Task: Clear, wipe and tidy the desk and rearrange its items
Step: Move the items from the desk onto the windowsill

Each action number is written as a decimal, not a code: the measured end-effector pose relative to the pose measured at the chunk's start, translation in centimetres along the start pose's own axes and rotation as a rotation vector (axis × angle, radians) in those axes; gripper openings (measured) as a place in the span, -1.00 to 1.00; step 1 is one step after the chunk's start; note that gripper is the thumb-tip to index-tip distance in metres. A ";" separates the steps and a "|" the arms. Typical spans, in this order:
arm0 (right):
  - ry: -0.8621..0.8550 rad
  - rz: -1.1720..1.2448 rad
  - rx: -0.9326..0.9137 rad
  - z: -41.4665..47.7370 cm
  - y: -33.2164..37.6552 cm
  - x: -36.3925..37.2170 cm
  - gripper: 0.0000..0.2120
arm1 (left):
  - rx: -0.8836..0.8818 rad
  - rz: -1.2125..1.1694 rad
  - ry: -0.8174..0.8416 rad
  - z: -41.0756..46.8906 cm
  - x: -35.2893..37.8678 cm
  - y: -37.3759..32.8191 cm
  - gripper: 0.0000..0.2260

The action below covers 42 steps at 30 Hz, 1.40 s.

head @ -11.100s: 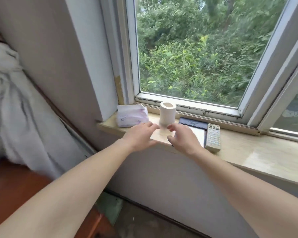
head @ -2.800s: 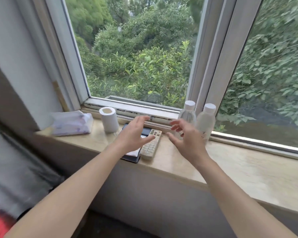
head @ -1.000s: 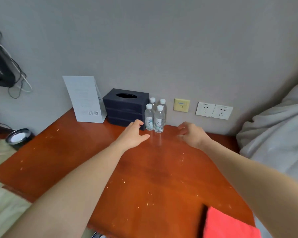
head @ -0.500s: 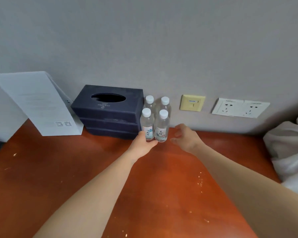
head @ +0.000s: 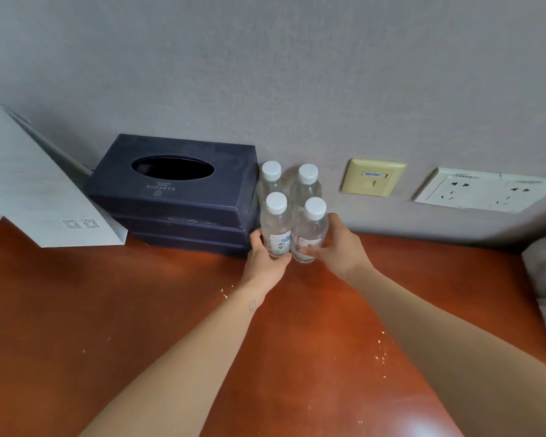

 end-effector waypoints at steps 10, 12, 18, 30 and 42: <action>0.022 0.010 -0.026 -0.1 -1.9 -2.0 -0.46 | 0.126 0.248 0.025 0.9 0.1 -2.7 -0.31; 0.014 0.016 -0.013 -0.7 -2.2 -2.6 -0.47 | 0.114 0.261 0.056 0.3 0.4 -2.9 -0.35; -0.028 0.168 -0.037 -5.0 -1.5 -6.8 -0.55 | 0.168 0.270 0.217 -3.8 1.4 -7.2 -0.49; -0.174 0.332 -0.187 -20.6 0.8 -17.8 -0.65 | 0.368 0.108 0.325 -21.2 4.3 -15.8 -0.65; -0.231 0.405 -0.286 -34.0 -2.1 -21.7 -0.59 | 0.510 0.041 0.207 -35.2 6.2 -15.0 -0.28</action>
Point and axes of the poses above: each hand's wrist, its own z-axis towards the middle knuckle, its own x-axis out of the palm, y = z × x, the point moved 6 cm from there along z, towards the middle knuckle, and after that the axes turned 7 degrees about -z, right-handed, at the moved point
